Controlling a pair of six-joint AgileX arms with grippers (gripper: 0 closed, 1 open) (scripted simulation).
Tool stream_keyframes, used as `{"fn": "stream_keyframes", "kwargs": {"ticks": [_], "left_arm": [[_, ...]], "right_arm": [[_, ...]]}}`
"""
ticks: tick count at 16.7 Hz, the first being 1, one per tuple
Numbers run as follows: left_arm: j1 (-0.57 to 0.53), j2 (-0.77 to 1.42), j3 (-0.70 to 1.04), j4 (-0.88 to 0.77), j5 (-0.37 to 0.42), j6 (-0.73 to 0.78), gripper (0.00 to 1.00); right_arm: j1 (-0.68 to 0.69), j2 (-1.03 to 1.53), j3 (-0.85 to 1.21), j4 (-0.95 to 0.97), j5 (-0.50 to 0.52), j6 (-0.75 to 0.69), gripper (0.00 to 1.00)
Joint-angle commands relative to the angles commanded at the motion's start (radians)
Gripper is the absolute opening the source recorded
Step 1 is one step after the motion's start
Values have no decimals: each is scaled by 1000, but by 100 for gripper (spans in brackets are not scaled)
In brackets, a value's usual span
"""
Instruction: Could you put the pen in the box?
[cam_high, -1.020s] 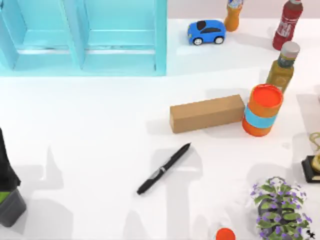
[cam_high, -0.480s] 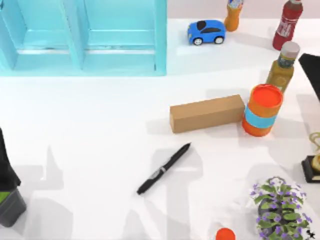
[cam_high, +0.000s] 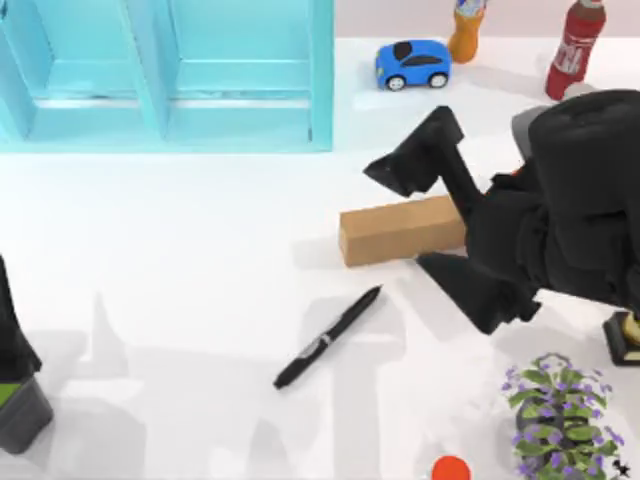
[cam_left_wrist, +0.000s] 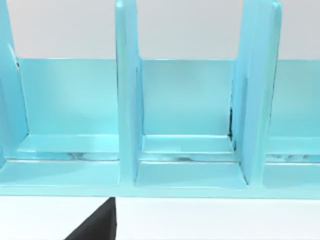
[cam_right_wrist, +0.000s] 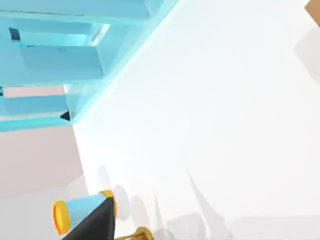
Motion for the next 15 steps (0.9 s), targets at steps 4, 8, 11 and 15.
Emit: {"fn": "stream_keyframes", "kwargs": {"ticks": [4, 8, 11, 15], "left_arm": [[0, 0, 0, 0, 0, 0, 100], [0, 0, 0, 0, 0, 0, 100], [0, 0, 0, 0, 0, 0, 100], [0, 0, 0, 0, 0, 0, 100]], "right_arm": [[64, 227, -23, 22, 21, 118, 100], [72, 287, -44, 24, 32, 155, 100], [68, 284, -43, 23, 31, 153, 100], [126, 346, -14, 59, 69, 199, 100]]}}
